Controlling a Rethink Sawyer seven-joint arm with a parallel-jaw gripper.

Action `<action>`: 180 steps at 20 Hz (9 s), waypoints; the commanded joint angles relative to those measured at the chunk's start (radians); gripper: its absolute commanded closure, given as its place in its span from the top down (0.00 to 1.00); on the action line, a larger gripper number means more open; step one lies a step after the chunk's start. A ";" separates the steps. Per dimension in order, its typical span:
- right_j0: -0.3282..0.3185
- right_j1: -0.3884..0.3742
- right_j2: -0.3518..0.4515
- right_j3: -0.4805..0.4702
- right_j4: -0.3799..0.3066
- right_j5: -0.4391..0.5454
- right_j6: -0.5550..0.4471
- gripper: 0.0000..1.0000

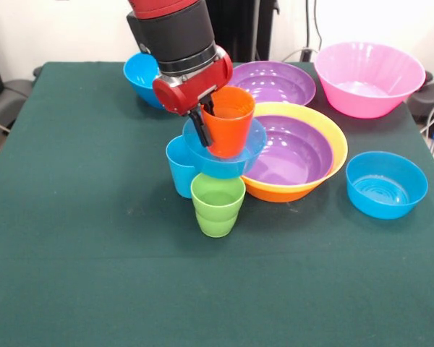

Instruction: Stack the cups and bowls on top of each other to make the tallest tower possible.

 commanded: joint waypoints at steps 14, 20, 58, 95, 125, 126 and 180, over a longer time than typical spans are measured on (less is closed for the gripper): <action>0.027 0.019 0.015 -0.089 -0.072 0.021 0.055 0.00; 0.023 0.020 0.018 -0.098 -0.074 0.033 0.043 0.00; 0.010 0.088 0.012 -0.035 -0.093 0.007 0.055 0.00; 0.026 -0.039 -0.004 -0.019 -0.122 0.084 0.067 1.00; -0.003 -0.245 0.011 -0.014 -0.073 0.329 0.022 1.00; -0.010 -0.251 0.013 -0.028 -0.071 0.354 0.009 1.00; -0.008 0.110 0.034 -0.680 -0.120 0.679 0.008 1.00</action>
